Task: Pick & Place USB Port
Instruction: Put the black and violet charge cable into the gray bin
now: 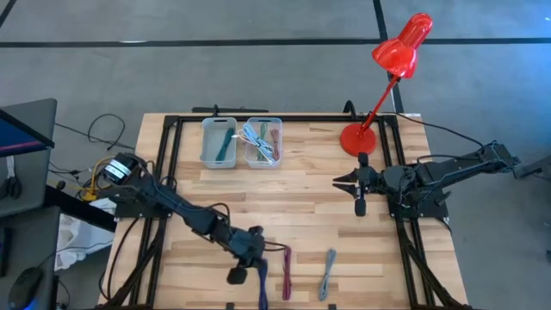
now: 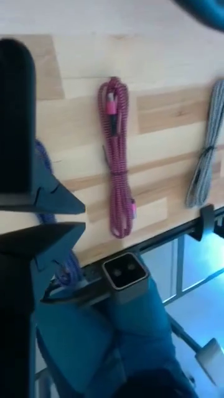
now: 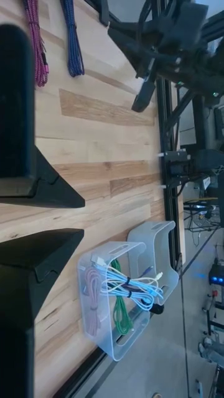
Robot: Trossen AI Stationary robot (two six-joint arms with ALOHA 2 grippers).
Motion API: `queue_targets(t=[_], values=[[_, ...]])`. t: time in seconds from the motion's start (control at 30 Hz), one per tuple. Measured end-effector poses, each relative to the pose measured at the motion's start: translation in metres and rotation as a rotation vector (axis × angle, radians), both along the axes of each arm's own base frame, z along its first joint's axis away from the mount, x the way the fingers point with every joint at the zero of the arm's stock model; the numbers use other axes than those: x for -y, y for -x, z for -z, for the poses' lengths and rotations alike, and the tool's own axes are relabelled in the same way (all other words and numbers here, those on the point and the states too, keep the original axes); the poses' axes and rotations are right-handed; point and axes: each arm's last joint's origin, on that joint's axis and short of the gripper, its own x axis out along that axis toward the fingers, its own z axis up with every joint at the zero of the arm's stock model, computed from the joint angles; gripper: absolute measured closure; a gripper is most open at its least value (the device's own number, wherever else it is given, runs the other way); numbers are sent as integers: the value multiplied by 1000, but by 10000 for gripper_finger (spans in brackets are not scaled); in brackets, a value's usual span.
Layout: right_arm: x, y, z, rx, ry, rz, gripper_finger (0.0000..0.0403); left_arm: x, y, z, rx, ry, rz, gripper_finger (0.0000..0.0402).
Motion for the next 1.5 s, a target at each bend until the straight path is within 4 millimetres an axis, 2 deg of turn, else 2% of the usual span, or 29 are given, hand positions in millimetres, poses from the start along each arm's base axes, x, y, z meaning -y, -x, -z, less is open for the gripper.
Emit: queue_targets(t=[0.3,0.5,0.6,0.77,1.0,1.2,1.27,1.37,1.5], values=[[0,0,1,-5,-5,2,345,6,-1,9,-22,-38,22,294],[0,0,1,-3,-28,10,345,8,-2,9,55,-150,81,269],[0,-1,1,-6,-29,11,345,7,-4,6,91,-189,99,264],[0,-1,1,-6,-29,11,345,-1,0,17,-24,-251,95,263],[1,-1,1,-1,-20,40,345,0,-1,20,-30,-261,102,262],[1,-1,1,2,-21,40,345,7,-10,59,-142,-287,137,262],[1,-1,1,2,-21,40,345,9,-13,64,-146,-287,140,262],[1,-1,1,3,-29,42,345,9,-14,66,-144,-287,137,262],[1,-1,1,4,-31,42,345,8,-13,58,-102,-288,106,262]])
